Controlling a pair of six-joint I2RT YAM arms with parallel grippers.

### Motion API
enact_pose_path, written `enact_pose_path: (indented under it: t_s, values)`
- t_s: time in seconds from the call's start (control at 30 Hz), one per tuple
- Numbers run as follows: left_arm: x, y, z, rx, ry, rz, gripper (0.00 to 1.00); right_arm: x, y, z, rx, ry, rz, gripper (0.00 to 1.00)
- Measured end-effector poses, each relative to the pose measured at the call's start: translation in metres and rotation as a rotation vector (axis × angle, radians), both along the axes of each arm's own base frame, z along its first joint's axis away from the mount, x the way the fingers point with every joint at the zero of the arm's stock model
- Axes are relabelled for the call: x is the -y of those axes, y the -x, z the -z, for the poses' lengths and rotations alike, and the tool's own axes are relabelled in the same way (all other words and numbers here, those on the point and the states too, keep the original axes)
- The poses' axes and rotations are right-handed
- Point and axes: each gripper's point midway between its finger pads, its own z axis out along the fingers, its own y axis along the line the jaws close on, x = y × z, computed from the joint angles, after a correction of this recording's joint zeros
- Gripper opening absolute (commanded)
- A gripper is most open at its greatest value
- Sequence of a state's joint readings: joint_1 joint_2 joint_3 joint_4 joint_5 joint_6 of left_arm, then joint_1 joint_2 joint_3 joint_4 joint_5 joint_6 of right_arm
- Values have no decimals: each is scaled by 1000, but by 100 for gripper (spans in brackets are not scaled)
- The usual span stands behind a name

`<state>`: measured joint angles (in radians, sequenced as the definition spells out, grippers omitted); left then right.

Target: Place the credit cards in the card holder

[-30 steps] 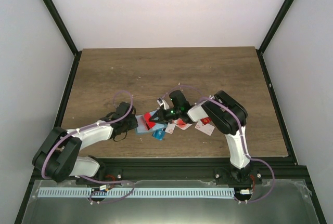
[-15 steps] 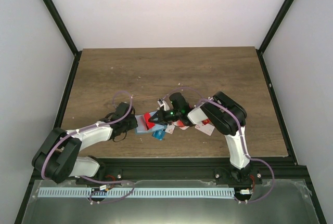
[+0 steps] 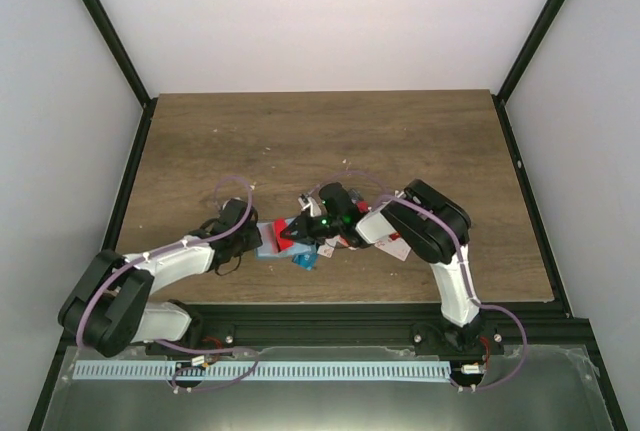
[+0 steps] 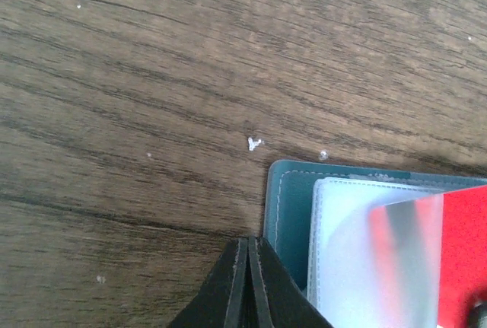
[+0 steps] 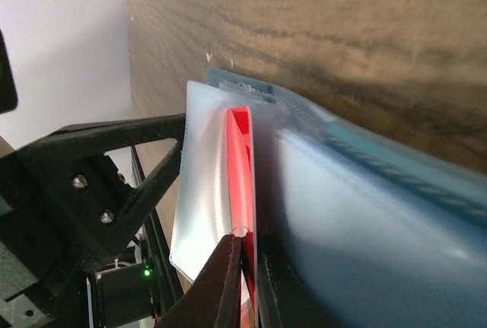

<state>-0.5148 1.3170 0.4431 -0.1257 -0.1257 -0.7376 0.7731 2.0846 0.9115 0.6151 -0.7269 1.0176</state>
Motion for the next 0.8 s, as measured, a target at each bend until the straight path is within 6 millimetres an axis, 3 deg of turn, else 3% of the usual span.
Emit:
enact_pose_path:
  t_s: [0.23, 0.5, 0.8]
  values:
    - [-4, 9, -1, -22, -14, 2, 14, -8, 19, 1, 13, 90, -30, 27]
    - [-4, 22, -2, -63, -7, 18, 17, -3, 15, -9, 78, 204, -23, 57]
    - [-10, 35, -2, -104, -19, 13, 16, 7, 8, -16, 141, 310, -14, 80]
